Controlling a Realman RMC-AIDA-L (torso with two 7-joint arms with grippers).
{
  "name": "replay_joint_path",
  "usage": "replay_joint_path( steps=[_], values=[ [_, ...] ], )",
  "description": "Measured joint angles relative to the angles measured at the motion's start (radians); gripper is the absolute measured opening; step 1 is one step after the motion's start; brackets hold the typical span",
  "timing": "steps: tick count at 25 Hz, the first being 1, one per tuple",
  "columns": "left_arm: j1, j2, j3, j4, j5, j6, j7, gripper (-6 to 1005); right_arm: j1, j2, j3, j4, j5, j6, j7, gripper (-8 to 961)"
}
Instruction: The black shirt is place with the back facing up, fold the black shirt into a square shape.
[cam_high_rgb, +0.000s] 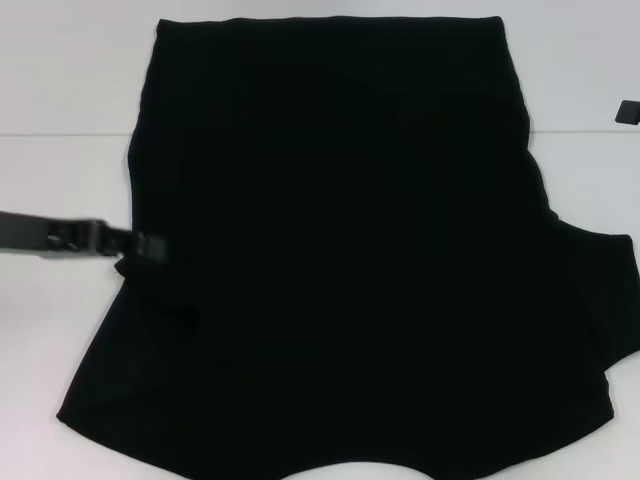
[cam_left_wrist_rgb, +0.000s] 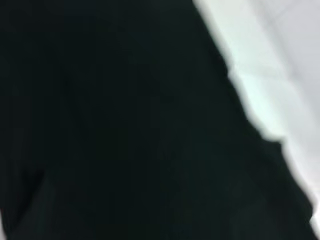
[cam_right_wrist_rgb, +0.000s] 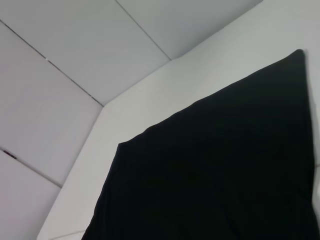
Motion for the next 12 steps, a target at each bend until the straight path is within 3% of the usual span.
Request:
replay_joint_path(
  steps=[4,7,10,12],
  values=[
    [0.067,0.017,-0.138,-0.023,-0.088,0.079,0.203,360,0.000,-0.002,-0.001,-0.001,0.000,-0.002,-0.023,941],
    [0.111,0.024,-0.159,-0.059,-0.123,0.104,0.317,436,-0.004,-0.005,-0.002,-0.002,0.000,-0.013,-0.051,941],
    [0.149,0.012,-0.161,-0.079,-0.165,0.121,0.415,511,-0.022,-0.018,-0.004,-0.013,-0.028,-0.053,-0.038,941],
    [0.162,0.003,-0.161,-0.082,-0.174,0.119,0.427,562,-0.046,-0.040,0.003,-0.046,-0.126,-0.130,0.048,941]
  ],
)
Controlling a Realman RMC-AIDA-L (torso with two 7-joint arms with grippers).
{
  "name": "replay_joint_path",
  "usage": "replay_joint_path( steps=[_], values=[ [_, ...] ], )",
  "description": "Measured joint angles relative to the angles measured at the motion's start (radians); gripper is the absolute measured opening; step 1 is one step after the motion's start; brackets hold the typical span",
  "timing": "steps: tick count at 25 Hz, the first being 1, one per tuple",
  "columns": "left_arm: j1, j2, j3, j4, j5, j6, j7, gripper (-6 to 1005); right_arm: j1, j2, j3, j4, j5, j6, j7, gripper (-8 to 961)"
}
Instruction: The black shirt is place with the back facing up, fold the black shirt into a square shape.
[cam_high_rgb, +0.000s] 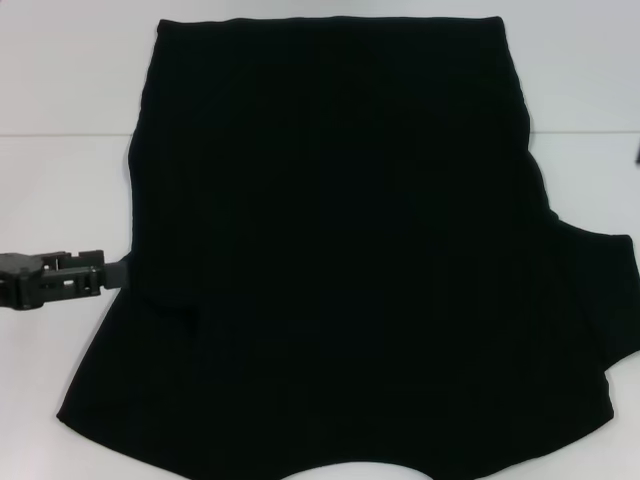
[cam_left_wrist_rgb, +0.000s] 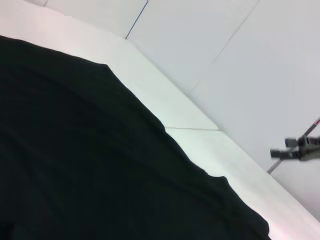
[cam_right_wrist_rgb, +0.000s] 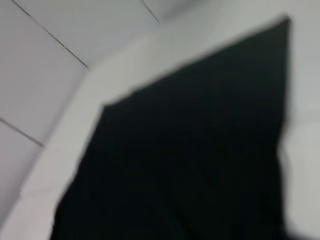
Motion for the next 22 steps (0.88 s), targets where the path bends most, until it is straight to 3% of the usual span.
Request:
replay_joint_path(
  steps=[8,13,15,22],
  values=[
    [-0.034,-0.007,0.001,-0.026,-0.002,-0.003,0.001,806,-0.077,-0.008,0.005,-0.078,-0.094,-0.125,0.114,937],
    [-0.061,-0.011,0.000,-0.028,-0.002,-0.005,0.003,823,-0.097,-0.003,0.004,-0.042,-0.146,-0.129,0.116,920],
    [-0.069,-0.014,0.000,-0.028,-0.002,-0.012,0.003,823,-0.096,0.001,0.001,-0.019,-0.172,-0.121,0.117,758],
    [-0.092,-0.016,0.001,-0.029,-0.002,-0.029,0.010,822,-0.072,0.015,-0.006,0.034,-0.236,-0.059,0.137,514]
  ],
)
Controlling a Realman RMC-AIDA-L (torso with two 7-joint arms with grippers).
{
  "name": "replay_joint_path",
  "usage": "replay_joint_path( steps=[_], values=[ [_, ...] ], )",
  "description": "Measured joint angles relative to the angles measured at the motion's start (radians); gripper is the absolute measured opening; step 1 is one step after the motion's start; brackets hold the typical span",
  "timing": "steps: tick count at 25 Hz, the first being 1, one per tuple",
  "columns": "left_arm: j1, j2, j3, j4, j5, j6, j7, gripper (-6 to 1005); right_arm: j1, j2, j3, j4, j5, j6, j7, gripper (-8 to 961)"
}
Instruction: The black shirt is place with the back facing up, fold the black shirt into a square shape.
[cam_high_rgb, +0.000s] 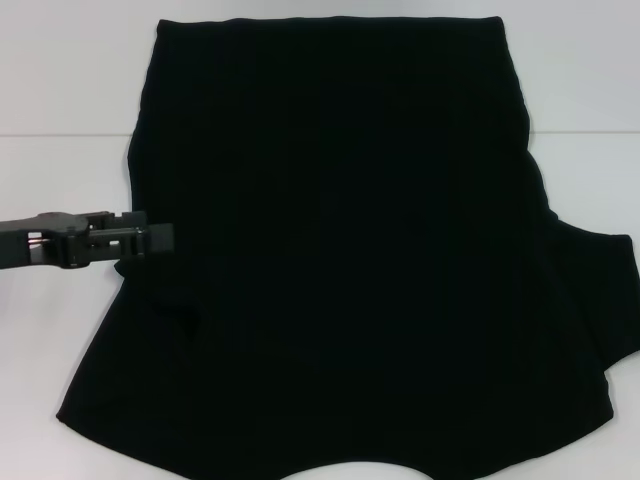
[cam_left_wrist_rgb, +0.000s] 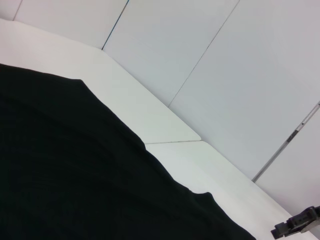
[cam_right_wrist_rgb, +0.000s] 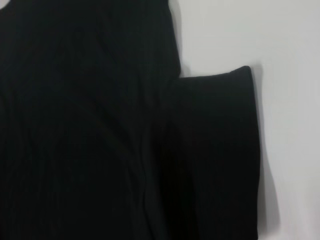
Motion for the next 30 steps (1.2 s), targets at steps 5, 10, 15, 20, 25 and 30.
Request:
replay_joint_path(
  steps=[5,10,15,20,25,30],
  values=[
    [-0.005,-0.001,-0.001,0.000,0.000,-0.009,0.002,821,0.023,0.020,-0.003,0.010,-0.047,0.058,0.006,463],
    [-0.007,-0.002,-0.001,0.000,-0.002,-0.015,0.002,823,0.048,0.026,-0.005,0.044,-0.058,0.113,0.009,455],
    [-0.005,-0.002,0.000,0.000,-0.012,-0.024,0.003,822,0.061,0.032,-0.026,0.057,-0.060,0.151,0.014,448],
    [-0.002,-0.001,0.000,0.000,-0.012,-0.031,0.003,821,0.070,0.034,-0.063,0.078,-0.061,0.185,0.018,441],
    [-0.003,-0.002,0.000,-0.001,-0.012,-0.036,0.003,820,0.076,0.039,-0.072,0.078,-0.063,0.194,0.018,433],
    [-0.006,-0.003,0.000,-0.008,-0.022,-0.045,0.003,819,0.085,0.044,-0.081,0.093,-0.067,0.208,0.019,426]
  ],
)
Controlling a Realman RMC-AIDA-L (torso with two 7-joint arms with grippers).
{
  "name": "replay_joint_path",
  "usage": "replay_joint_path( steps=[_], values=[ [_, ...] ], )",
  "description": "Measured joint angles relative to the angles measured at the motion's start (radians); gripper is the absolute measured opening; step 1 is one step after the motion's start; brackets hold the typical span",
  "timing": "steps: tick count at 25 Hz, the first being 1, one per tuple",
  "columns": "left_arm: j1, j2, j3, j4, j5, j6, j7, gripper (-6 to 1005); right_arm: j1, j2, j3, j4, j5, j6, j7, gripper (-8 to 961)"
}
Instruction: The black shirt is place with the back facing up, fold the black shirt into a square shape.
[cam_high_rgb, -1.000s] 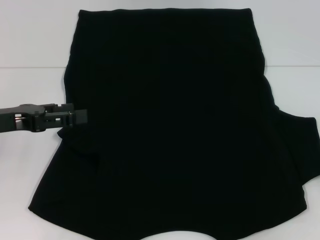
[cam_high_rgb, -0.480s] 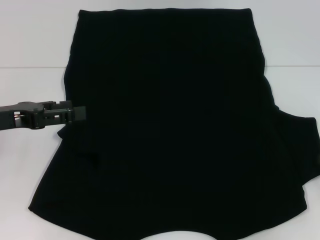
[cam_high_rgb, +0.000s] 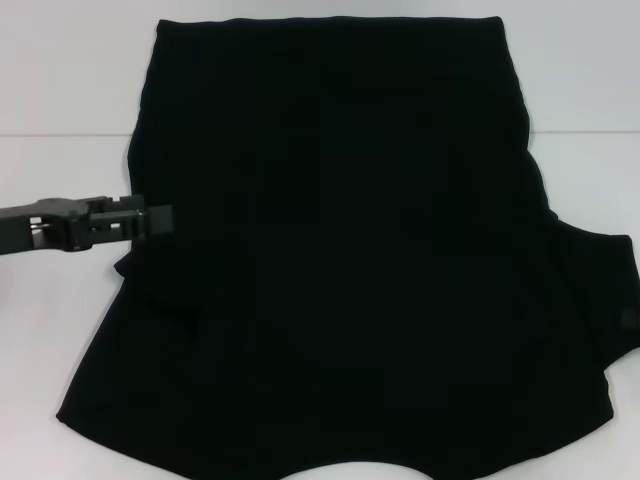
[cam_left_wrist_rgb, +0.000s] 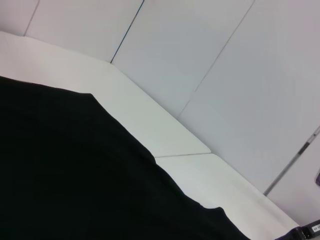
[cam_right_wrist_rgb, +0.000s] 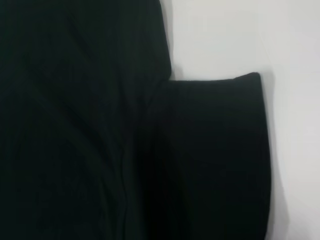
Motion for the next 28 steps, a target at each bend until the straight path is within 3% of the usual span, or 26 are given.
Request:
replay_joint_path(
  steps=[9,15,20,26,28],
  values=[
    [0.000,0.000,0.000,0.000,-0.020,-0.005,0.000,816,0.017,0.010,0.005,0.012,0.004,0.008,-0.002,413],
    [0.002,0.000,0.000,0.000,-0.033,-0.005,-0.001,815,0.019,0.005,0.002,0.014,-0.003,0.008,-0.003,404],
    [0.005,0.000,0.000,0.000,-0.037,-0.005,-0.002,812,0.020,0.004,-0.004,0.014,-0.003,0.008,-0.002,167],
    [0.011,0.000,0.000,-0.001,-0.061,-0.002,-0.002,804,0.017,0.006,-0.005,0.004,-0.002,0.026,-0.001,21],
    [0.013,0.000,-0.001,-0.002,-0.067,0.002,-0.003,801,0.009,0.004,0.004,-0.008,0.000,0.036,-0.001,21]
  ],
)
